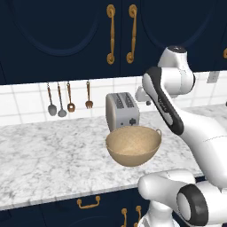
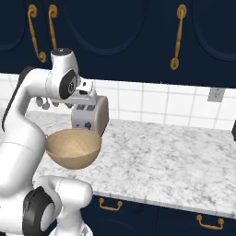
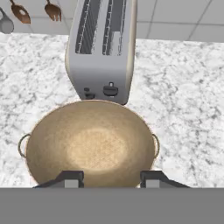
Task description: Open the cabinet, pick up the bread from the cabinet and place it in the basket. Then move the basket to the dining counter.
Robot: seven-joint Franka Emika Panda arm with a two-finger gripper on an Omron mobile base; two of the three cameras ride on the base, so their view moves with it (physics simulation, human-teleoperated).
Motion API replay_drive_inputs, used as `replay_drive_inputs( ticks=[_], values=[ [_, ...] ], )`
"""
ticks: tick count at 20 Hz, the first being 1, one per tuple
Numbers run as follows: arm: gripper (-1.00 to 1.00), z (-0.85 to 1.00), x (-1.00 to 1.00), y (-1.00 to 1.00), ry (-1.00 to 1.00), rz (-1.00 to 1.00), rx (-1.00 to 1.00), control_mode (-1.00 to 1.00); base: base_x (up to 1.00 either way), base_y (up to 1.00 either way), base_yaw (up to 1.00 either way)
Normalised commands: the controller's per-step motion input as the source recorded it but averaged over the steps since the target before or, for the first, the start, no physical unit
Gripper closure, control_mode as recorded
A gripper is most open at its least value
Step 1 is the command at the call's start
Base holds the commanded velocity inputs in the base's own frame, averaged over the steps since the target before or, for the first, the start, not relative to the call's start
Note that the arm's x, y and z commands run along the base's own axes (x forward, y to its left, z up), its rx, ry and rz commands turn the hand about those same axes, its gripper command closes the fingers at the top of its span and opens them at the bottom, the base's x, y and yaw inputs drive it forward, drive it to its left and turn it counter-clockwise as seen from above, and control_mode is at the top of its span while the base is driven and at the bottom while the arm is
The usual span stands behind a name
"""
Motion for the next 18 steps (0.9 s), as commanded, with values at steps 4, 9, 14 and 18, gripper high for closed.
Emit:
replay_drive_inputs(
  ticks=[4, 9, 14, 18],
  values=[
    [-1.0, 0.0, -0.58, 0.05, -0.07, 0.09, 0.0, -1.0, 0.0, 0.0, 0.0],
    [-1.0, 0.73, -0.85, 0.11, -0.42, 0.0, -0.01, -1.0, 0.0, 0.0, 0.0],
    [-1.0, 1.0, -0.27, 0.06, -0.37, -0.01, 0.0, -1.0, 0.0, 0.0, 0.0],
    [-1.0, 0.93, 0.0, 0.17, -0.11, -0.08, 0.0, -1.0, 0.0, 0.0, 0.0]
  ],
)
